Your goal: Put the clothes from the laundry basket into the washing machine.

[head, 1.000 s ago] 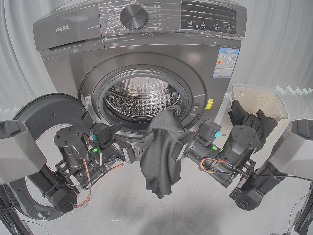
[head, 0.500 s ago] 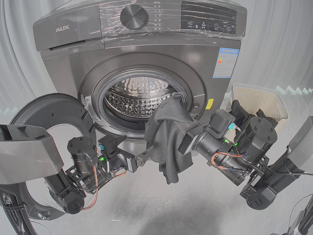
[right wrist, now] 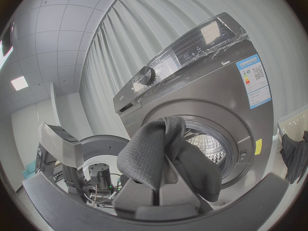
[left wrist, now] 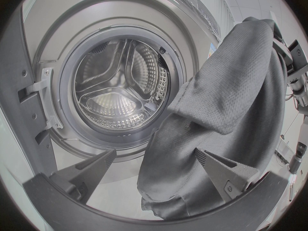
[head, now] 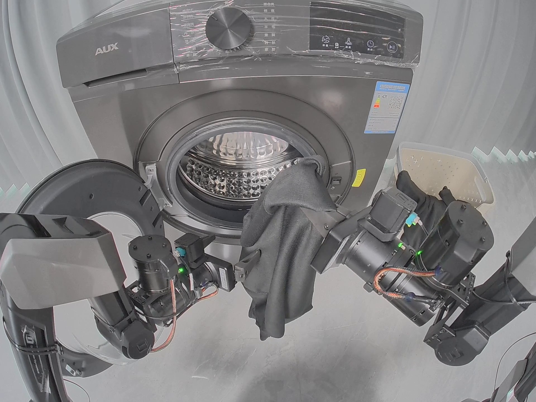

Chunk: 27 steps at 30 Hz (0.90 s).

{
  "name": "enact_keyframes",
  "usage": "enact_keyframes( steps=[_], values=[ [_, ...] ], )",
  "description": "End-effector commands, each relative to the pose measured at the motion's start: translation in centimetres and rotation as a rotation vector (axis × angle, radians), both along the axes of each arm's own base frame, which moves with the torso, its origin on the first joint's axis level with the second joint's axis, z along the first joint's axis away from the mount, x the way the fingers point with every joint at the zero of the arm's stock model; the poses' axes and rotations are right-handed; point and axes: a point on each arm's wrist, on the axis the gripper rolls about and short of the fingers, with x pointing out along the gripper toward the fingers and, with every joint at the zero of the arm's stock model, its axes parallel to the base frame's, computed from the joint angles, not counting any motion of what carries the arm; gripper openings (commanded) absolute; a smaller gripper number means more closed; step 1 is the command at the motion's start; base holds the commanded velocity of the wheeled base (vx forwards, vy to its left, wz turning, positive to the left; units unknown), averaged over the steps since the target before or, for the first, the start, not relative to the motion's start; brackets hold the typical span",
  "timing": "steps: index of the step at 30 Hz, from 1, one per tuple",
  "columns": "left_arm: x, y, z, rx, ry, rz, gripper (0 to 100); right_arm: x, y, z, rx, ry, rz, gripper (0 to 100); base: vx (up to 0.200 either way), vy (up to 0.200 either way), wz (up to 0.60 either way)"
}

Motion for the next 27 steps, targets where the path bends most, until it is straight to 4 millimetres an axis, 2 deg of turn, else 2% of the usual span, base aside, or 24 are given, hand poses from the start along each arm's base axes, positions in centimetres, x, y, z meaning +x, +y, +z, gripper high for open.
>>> enact_keyframes(
  steps=[1, 14, 27],
  values=[
    [0.3, -0.1, -0.7, 0.007, 0.014, 0.0, 100, -0.5, 0.1, 0.2, 0.003, -0.003, 0.014, 0, 0.0, 0.0, 0.0],
    [1.6, -0.3, -1.8, 0.012, 0.016, 0.015, 100, -1.3, 0.8, -0.1, 0.006, 0.015, 0.052, 0, 0.0, 0.0, 0.0],
    [1.1, -1.6, -2.9, 0.028, 0.038, -0.059, 100, -1.4, 1.4, -0.7, -0.008, 0.025, 0.07, 0, 0.0, 0.0, 0.0]
  ],
)
